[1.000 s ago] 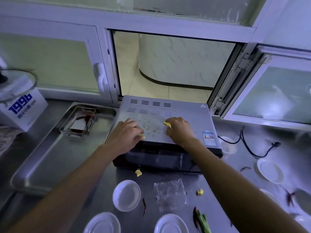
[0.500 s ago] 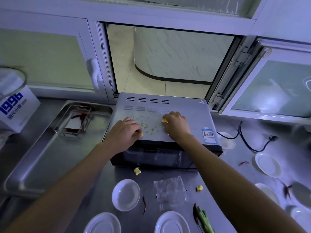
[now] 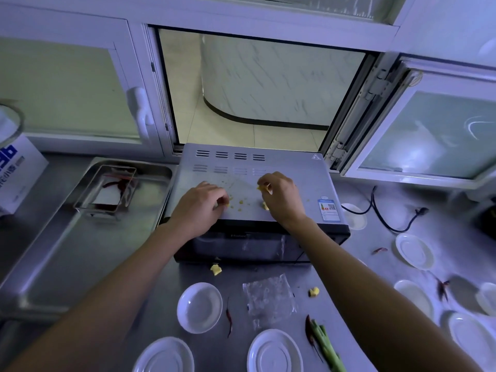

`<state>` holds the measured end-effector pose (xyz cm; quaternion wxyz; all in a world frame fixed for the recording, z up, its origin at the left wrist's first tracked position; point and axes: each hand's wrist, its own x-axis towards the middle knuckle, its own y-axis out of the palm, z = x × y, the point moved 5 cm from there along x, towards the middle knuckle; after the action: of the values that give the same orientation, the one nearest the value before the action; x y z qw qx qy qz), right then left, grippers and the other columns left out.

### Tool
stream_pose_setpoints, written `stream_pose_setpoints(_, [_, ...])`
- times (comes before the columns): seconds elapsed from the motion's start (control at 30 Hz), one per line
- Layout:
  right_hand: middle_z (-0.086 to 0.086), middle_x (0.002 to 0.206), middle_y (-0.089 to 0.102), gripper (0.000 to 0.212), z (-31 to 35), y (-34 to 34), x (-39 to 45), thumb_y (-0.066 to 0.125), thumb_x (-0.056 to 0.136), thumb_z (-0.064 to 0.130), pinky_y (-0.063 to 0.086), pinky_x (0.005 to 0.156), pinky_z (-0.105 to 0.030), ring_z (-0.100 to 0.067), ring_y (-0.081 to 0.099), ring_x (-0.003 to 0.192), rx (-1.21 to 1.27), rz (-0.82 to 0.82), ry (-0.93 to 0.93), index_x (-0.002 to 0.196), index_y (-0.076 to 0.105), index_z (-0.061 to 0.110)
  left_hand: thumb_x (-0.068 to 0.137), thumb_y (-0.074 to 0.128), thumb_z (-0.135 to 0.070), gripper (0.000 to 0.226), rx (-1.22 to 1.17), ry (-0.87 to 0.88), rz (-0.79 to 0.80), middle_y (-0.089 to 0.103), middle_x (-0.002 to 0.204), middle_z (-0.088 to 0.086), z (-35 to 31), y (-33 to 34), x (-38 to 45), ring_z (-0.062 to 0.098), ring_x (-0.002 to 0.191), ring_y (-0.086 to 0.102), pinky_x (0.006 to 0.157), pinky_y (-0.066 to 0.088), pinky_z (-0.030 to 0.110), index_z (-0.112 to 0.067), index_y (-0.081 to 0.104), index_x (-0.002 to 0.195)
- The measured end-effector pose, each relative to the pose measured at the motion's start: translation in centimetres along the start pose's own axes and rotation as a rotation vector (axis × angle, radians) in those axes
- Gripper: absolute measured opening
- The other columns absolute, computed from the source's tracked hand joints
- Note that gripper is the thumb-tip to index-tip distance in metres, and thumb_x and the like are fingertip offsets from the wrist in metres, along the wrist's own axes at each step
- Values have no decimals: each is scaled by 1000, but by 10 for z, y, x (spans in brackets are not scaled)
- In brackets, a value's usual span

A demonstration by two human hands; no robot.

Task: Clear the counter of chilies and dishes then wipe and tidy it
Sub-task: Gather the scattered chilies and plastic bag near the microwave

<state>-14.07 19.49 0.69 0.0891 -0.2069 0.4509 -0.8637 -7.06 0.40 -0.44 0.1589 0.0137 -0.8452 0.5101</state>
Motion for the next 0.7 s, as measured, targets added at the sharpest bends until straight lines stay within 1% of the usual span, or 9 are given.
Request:
stream_pose_setpoints(0.07, [-11,99,69,18,-2,-10,-10,63,90,-1,51,72,-35,-27,63,85,14,-38,4,104,72,5,87,70,-18,7,-4,23,-14,65,88,-10,-7,2,5,14,93,55,71,45,29,-22,64,90])
stream_pose_setpoints(0.17, [-10,98,71,18,-11,-28,-26,66,88,2,53,76,-39,-26,64,85,15,-87,34,105,72,6,90,68,-21,5,-14,74,-7,66,89,-7,-23,8,16,17,93,55,73,48,34,-21,64,91])
stream_pose_setpoints(0.23, [-7,96,71,20,-20,-41,-39,66,89,5,54,76,-39,-23,64,84,10,-128,85,108,71,8,91,67,-22,4,-43,110,6,67,92,-5,-38,15,25,18,96,56,75,49,36,-20,64,94])
stream_pose_setpoints(0.3, [-3,93,71,20,-32,-55,-54,66,90,9,54,75,-35,-17,63,81,9,-171,152,109,70,12,92,66,-23,6,-74,154,9,68,93,-4,-56,23,33,18,95,57,75,49,36,-19,65,97])
stream_pose_setpoints(0.37, [-2,92,71,17,-42,-70,-71,68,88,10,55,77,-35,-18,63,81,-5,-202,198,105,71,13,94,65,-23,7,-100,206,14,69,93,-4,-77,32,38,17,94,57,74,50,36,-19,66,99])
stream_pose_setpoints(0.5, [-6,88,73,9,-64,-100,-108,71,85,8,55,77,-42,-24,65,79,0,-269,265,94,74,10,92,65,-21,7,-140,305,40,69,92,-4,-125,53,43,18,93,57,75,51,37,-18,66,99])
stream_pose_setpoints(0.63, [-3,84,71,6,-88,-132,-155,71,85,8,54,76,-42,-22,65,78,2,-336,341,90,73,10,91,66,-21,8,-124,408,87,69,92,0,-180,76,44,24,94,58,73,51,38,-17,67,98])
stream_pose_setpoints(0.7, [-1,85,72,6,-103,-148,-185,71,86,10,54,77,-41,-19,65,78,11,-371,398,91,73,11,91,65,-21,8,-129,454,108,68,94,3,-212,89,42,26,96,58,71,50,38,-16,67,97])
